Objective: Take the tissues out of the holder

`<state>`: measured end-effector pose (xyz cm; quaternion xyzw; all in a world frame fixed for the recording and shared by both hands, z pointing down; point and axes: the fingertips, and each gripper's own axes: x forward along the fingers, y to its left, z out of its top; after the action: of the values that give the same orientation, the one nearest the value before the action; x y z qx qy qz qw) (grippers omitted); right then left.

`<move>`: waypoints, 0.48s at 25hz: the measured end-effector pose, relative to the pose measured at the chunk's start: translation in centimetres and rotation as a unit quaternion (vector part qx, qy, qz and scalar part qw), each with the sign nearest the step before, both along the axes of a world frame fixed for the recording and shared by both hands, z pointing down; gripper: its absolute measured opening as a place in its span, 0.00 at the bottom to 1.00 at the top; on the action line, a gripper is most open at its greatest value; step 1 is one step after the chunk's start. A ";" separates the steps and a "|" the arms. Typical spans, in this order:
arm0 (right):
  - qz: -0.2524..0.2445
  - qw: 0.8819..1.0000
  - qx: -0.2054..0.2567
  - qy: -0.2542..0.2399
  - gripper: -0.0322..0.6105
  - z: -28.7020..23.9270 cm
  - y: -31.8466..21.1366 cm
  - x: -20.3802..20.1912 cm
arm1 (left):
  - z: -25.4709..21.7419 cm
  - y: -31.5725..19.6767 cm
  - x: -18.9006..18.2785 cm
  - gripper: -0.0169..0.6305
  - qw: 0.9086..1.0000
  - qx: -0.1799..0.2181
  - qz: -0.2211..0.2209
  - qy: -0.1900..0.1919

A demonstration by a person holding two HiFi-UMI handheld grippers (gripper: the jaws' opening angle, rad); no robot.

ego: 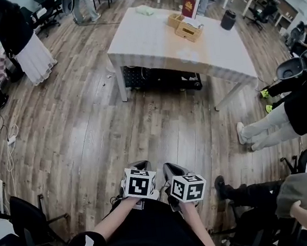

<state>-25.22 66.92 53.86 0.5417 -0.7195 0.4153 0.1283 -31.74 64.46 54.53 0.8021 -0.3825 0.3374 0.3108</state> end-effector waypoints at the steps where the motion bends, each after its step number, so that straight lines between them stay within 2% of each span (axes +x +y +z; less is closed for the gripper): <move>1: -0.004 1.000 0.001 -0.004 0.07 0.1 -0.1 -0.2 | 0.2 0.0 -0.1 0.02 1.000 -0.002 0.001 -0.004; 6: 0.005 1.000 0.002 -0.022 0.10 0.3 -1.9 0.5 | 1.0 -1.7 0.4 0.02 1.000 -0.010 0.007 -0.009; 12: 0.012 1.000 -0.006 -0.025 0.17 0.0 -5.4 2.0 | 0.7 -6.7 2.9 0.02 1.000 -0.010 0.029 -0.001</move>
<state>-23.23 61.48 53.89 0.5389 -0.7133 0.4347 0.1084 -28.82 57.75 55.24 0.8094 -0.3562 0.3506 0.3085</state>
